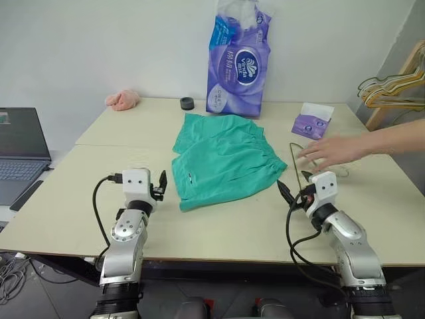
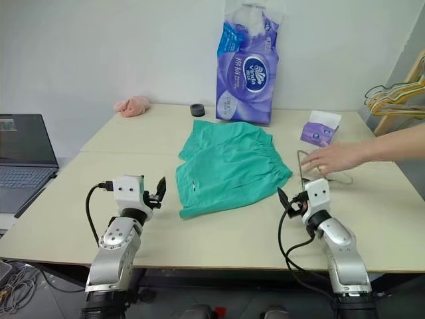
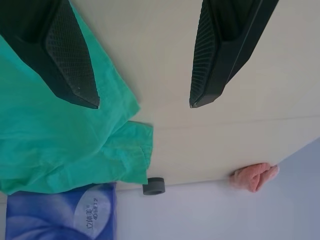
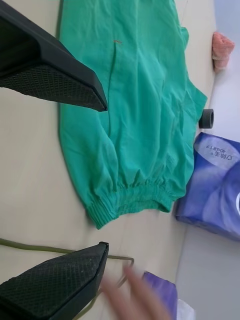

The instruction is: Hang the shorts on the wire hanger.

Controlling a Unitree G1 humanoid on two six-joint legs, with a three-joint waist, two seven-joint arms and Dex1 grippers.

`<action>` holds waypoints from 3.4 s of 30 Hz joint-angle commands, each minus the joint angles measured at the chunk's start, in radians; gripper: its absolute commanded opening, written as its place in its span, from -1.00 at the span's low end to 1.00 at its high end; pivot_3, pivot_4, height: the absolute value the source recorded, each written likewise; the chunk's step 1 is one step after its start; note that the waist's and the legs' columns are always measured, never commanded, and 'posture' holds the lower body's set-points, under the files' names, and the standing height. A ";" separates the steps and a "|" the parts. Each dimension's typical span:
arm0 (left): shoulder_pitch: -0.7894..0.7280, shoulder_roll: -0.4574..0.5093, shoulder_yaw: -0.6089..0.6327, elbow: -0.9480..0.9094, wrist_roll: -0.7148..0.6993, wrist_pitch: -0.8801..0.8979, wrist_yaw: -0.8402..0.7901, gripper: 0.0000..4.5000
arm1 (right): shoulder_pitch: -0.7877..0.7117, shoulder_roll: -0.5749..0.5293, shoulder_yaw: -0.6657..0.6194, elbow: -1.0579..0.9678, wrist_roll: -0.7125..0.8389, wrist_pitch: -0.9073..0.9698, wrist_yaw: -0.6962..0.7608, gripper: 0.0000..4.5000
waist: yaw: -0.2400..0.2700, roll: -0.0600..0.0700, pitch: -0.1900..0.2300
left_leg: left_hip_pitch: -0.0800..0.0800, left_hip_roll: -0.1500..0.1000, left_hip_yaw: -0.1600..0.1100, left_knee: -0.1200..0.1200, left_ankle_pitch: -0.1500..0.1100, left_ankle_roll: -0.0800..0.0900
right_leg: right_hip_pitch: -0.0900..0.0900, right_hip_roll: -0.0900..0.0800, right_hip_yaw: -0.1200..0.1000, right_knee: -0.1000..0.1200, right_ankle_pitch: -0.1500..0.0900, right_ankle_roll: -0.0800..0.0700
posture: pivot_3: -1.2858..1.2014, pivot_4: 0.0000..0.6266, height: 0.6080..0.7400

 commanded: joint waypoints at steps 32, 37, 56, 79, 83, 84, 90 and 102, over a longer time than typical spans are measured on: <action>0.028 0.037 -0.027 -0.065 -0.016 0.019 -0.077 0.34 | 0.006 -0.034 0.014 -0.064 -0.016 -0.033 0.022 0.99 | -0.020 0.000 0.000 | 0.000 0.000 -0.001 0.000 0.000 0.000 | 0.000 0.000 -0.001 0.000 -0.001 -0.001 | 0.11 -0.93 1.00; 0.028 0.058 -0.058 -0.081 -0.027 0.008 -0.142 0.34 | 0.035 -0.065 0.020 -0.089 -0.031 -0.050 0.043 0.99 | -0.021 0.000 0.001 | 0.000 0.000 -0.001 -0.001 0.000 0.000 | 0.000 0.000 -0.001 0.000 -0.001 -0.002 | 0.10 -0.93 1.00; -0.116 0.319 -0.340 -0.055 0.032 0.152 -0.574 0.98 | 0.091 -0.319 0.174 -0.297 -0.098 -0.150 0.321 1.00 | -0.047 0.000 0.008 | 0.000 0.001 0.000 -0.001 0.000 0.000 | 0.000 0.001 -0.001 0.000 -0.005 -0.007 | 0.04 -0.91 1.00; -0.191 0.360 -0.400 0.087 0.125 0.131 -0.647 -0.67 | -0.022 -0.389 0.176 -0.201 -0.162 -0.213 0.360 1.00 | -0.057 -0.004 0.015 | 0.000 0.002 0.000 0.000 -0.001 0.001 | -0.001 0.001 -0.001 0.000 -0.003 -0.002 | 0.02 -0.94 1.00; -0.222 0.376 -0.360 0.087 0.092 0.135 -0.681 -0.99 | -0.121 -0.389 0.214 -0.033 -0.296 -0.236 0.302 1.00 | -0.060 -0.004 0.015 | 0.000 0.002 0.000 0.000 -0.001 0.001 | -0.001 0.001 0.000 0.000 -0.002 -0.002 | 0.02 -0.95 1.00; -0.240 0.377 -0.335 0.086 0.067 0.149 -0.690 -0.99 | -0.165 -0.386 0.228 0.038 -0.342 -0.247 0.273 1.00 | -0.061 -0.004 0.015 | 0.000 0.002 0.000 0.000 -0.001 0.001 | -0.001 0.001 0.000 0.000 -0.002 -0.002 | 0.02 -0.95 1.00; -0.343 0.405 -0.230 0.109 -0.028 0.166 -0.739 -0.99 | -0.405 -0.363 0.328 0.400 -0.523 -0.373 0.167 1.00 | -0.078 -0.005 0.015 | -0.001 0.001 0.000 0.000 -0.001 0.001 | -0.001 0.001 -0.001 0.001 0.000 -0.006 | 0.03 -0.96 1.00; -0.420 0.475 -0.159 0.130 -0.106 0.177 -0.827 -0.99 | -0.777 -0.232 0.502 0.966 -0.734 -0.622 -0.019 1.00 | -0.110 -0.005 0.015 | 0.000 0.001 -0.001 -0.001 -0.001 0.001 | -0.002 0.001 0.001 0.002 0.001 -0.007 | 0.04 -0.97 1.00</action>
